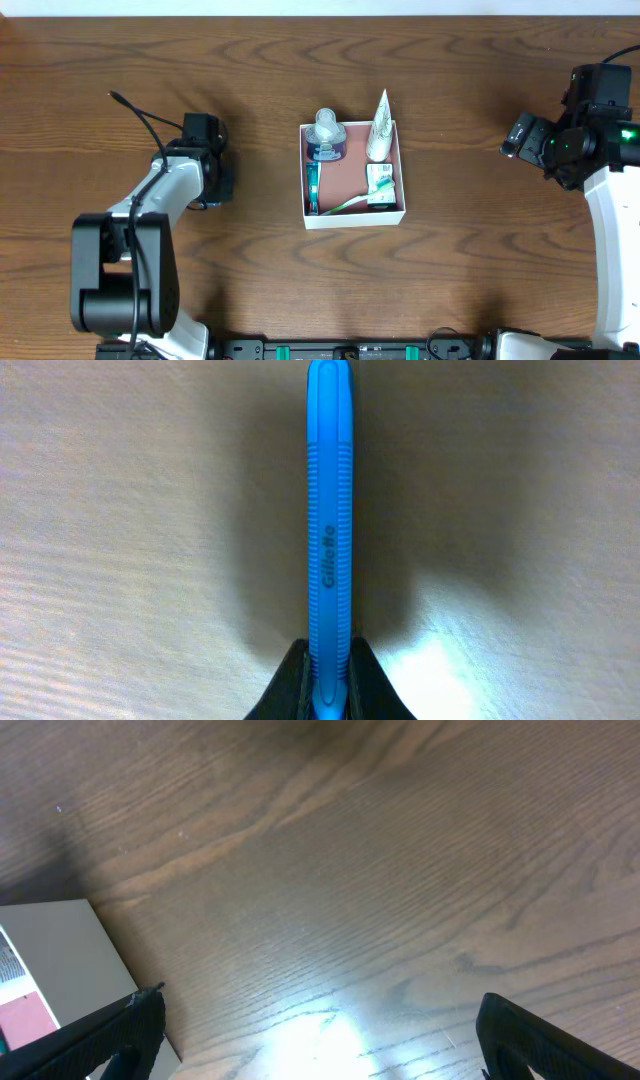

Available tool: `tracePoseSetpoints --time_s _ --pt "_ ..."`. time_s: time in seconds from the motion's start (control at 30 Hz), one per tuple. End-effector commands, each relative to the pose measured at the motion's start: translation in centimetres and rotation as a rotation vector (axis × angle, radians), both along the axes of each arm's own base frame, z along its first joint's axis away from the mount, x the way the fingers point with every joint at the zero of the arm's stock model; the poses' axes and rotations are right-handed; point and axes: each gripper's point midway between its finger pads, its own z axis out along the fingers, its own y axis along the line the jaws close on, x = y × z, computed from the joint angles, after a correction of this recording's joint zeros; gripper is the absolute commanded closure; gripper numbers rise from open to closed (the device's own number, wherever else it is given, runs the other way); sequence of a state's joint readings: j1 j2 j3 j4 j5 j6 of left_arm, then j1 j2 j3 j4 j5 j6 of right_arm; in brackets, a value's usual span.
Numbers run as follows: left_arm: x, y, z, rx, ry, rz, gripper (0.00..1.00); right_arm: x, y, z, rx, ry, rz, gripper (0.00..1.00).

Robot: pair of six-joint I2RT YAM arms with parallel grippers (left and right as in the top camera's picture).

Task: Pack container
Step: 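Carry the blue razor into the box center and release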

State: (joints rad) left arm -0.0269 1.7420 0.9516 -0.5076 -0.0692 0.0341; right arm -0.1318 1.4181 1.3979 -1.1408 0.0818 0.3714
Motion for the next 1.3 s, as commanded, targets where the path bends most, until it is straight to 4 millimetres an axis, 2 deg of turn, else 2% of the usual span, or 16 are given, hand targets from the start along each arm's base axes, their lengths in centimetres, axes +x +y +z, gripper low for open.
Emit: tracePoseSetpoints --time_s 0.0,0.13,0.23,0.3,0.43,0.6,0.7,0.77,0.93,1.07,1.27 --pt "1.1 -3.2 3.6 -0.184 -0.083 -0.047 0.94 0.1 -0.3 0.2 -0.003 -0.005 -0.009 0.01" --pt "1.6 -7.9 9.9 -0.456 -0.23 -0.129 0.94 0.1 -0.3 0.2 -0.003 -0.005 -0.009 0.01" --pt "0.9 -10.8 14.6 -0.618 -0.332 -0.222 0.94 0.1 -0.3 0.2 -0.003 -0.005 -0.009 0.01" --pt "0.2 -12.0 17.0 -0.664 -0.38 -0.246 0.94 0.1 -0.3 0.2 -0.003 -0.005 -0.009 0.01" --pt "-1.1 -14.2 19.3 -0.706 -0.411 -0.271 0.94 0.1 -0.3 0.2 -0.003 -0.005 -0.009 0.01" --pt "-2.3 -18.6 19.4 -0.775 -0.36 -0.309 0.94 0.1 -0.3 0.2 -0.003 -0.005 -0.009 0.01" --pt "-2.4 -21.7 19.2 -0.824 -0.336 -0.337 0.94 0.1 -0.3 0.2 -0.003 -0.005 -0.009 0.01" --pt "-2.3 -23.0 18.7 -0.832 -0.321 -0.313 0.94 0.1 -0.3 0.2 -0.003 -0.005 -0.009 0.01" --pt "-2.1 -24.5 15.9 -0.786 -0.252 -0.209 0.94 0.1 -0.3 0.2 -0.003 -0.005 -0.009 0.01" --pt "-2.2 -26.1 14.1 -0.794 -0.199 -0.196 0.94 0.1 -0.3 0.2 -0.003 -0.005 -0.009 0.01" --pt "-2.3 -27.5 12.8 -0.793 -0.178 -0.224 0.94 0.1 -0.3 0.2 -0.003 -0.005 -0.009 0.01"
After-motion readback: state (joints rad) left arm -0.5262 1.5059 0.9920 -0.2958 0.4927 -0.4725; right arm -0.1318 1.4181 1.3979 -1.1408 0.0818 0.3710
